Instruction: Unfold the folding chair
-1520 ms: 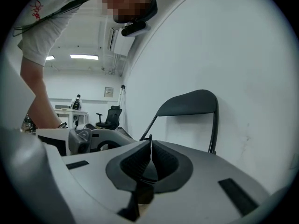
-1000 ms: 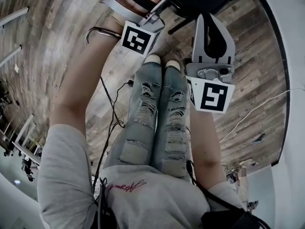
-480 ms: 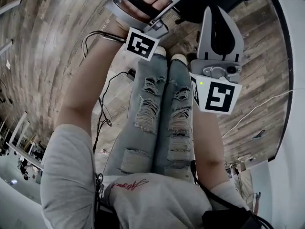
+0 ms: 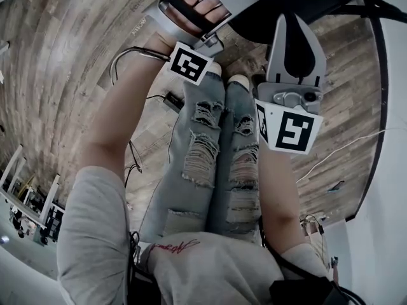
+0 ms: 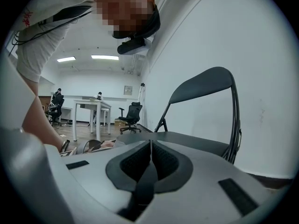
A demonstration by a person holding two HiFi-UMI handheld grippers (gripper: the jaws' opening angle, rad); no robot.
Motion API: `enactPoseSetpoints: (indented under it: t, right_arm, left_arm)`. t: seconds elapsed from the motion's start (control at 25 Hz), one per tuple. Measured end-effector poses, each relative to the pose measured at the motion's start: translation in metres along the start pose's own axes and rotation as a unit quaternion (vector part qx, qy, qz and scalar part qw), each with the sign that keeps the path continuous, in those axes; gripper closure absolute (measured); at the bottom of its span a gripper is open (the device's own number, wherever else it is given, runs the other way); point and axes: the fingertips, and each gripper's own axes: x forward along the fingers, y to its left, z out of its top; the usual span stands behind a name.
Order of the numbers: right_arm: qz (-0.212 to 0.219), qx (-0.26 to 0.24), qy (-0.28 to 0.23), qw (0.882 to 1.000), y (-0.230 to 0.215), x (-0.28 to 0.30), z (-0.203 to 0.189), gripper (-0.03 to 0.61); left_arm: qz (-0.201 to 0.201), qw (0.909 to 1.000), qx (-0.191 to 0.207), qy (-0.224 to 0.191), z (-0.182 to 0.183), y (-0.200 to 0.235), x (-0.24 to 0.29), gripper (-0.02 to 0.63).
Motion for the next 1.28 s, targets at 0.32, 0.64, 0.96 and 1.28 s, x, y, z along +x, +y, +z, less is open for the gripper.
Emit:
enactPoseSetpoints:
  t: [0.32,0.64,0.96,1.28]
  right_arm:
    - [0.037,-0.018,0.005,0.999,0.019,0.000,-0.007,0.554]
    - [0.055,-0.015,0.005,0.998,0.018,-0.012,-0.011,0.551]
    - [0.048,-0.034,-0.055,0.997,0.023,-0.027,0.157,0.552]
    - [0.060,-0.047,-0.129,0.989,0.025,-0.063,0.369,0.554]
  left_arm:
    - [0.041,0.9953,-0.088,0.003,0.000,0.001,-0.005,0.239]
    - [0.122,0.9248,-0.334,0.134,-0.048,-0.007,-0.064,0.241]
    - [0.142,0.8542,-0.465,0.184,-0.052,0.111,-0.152,0.555]
    - [0.243,0.7263,-0.642,0.034,-0.007,0.398,-0.209,0.591]
